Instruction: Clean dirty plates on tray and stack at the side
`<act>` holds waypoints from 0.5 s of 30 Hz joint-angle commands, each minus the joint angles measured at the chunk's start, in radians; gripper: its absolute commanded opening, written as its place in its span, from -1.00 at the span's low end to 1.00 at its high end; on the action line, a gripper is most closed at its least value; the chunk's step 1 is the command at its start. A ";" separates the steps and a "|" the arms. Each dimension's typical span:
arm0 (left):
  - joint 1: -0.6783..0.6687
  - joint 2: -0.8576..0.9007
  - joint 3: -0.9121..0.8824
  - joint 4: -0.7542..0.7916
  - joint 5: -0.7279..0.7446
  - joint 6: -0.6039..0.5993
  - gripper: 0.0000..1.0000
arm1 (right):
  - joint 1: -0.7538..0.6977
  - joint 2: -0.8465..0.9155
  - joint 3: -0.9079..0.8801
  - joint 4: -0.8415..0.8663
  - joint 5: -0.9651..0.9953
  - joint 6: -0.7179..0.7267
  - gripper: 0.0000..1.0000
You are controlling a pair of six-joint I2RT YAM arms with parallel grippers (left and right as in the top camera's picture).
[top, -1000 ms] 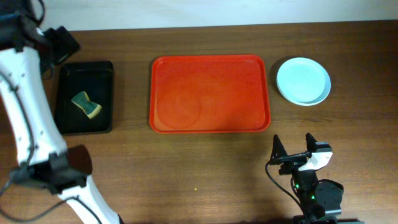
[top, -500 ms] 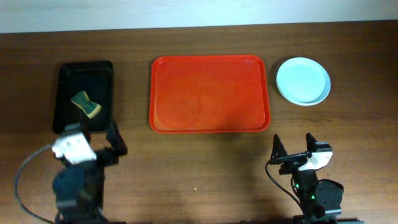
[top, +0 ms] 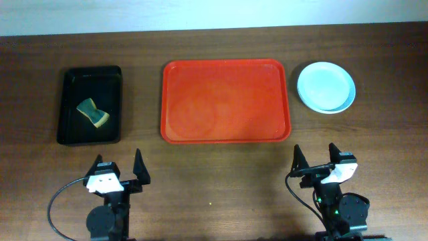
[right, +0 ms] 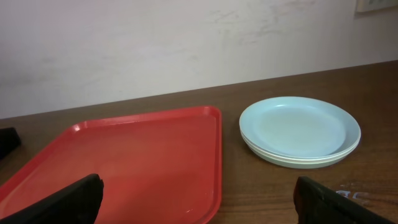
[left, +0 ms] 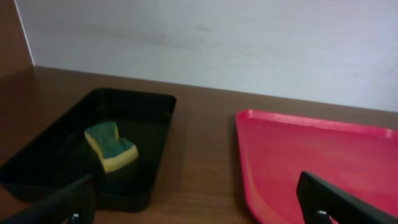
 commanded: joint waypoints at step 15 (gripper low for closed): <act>-0.004 -0.006 -0.003 -0.005 0.006 0.164 0.99 | -0.006 -0.008 -0.008 -0.001 -0.002 -0.006 0.97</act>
